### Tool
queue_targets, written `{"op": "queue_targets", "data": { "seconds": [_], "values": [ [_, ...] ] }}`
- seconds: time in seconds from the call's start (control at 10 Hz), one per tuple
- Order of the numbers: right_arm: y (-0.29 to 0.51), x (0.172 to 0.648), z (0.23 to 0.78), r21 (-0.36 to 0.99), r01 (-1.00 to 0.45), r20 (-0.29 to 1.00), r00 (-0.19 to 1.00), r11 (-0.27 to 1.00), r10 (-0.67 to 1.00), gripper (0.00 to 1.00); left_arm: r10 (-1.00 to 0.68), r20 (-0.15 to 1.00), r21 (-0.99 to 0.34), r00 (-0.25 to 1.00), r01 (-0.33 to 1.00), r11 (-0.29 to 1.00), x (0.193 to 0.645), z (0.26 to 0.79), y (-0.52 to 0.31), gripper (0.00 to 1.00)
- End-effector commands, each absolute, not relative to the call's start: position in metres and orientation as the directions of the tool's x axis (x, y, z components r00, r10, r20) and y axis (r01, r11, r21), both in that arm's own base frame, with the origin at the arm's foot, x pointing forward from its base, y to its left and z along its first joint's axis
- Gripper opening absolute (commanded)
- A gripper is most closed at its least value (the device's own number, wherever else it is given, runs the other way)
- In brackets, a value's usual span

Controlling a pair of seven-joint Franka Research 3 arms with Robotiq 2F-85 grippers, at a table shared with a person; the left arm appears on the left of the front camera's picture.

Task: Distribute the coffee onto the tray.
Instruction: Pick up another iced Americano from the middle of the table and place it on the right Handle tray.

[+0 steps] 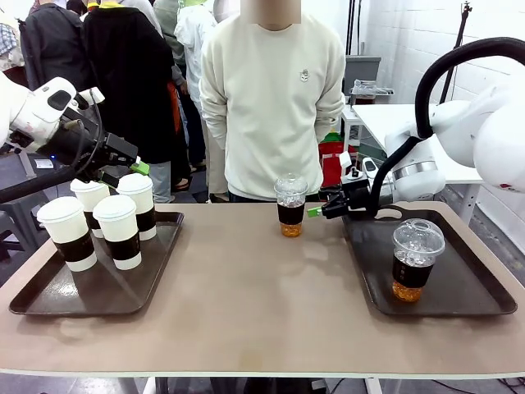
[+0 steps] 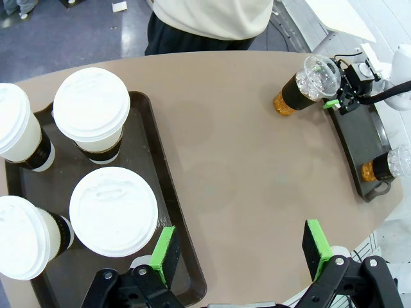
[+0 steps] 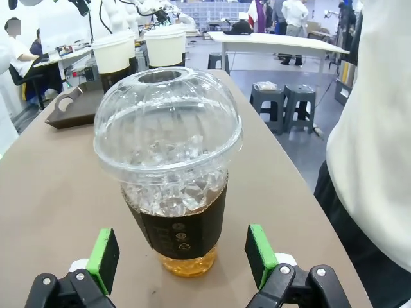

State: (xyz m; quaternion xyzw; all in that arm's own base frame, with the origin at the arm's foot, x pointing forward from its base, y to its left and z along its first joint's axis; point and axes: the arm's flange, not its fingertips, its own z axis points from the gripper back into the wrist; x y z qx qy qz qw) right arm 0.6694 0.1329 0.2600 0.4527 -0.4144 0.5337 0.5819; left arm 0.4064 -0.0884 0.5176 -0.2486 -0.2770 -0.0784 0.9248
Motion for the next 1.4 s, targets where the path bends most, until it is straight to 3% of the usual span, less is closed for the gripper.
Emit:
{"op": "queue_targets", "data": {
  "seconds": [0.0,1.3],
  "values": [
    [0.138,0.681,0.259,0.075,-0.996,0.969,0.083,0.045,0.232,1.00,-0.003,0.547,-0.433,0.837,0.286,0.855,0.407,0.517,-0.087,1.00],
    [0.183,0.694,0.247,0.144,-0.988,0.973,0.130,-0.063,0.189,1.00,-0.003,0.547,-0.433,0.837,0.286,0.855,0.407,0.517,-0.087,1.00]
  ]
}}
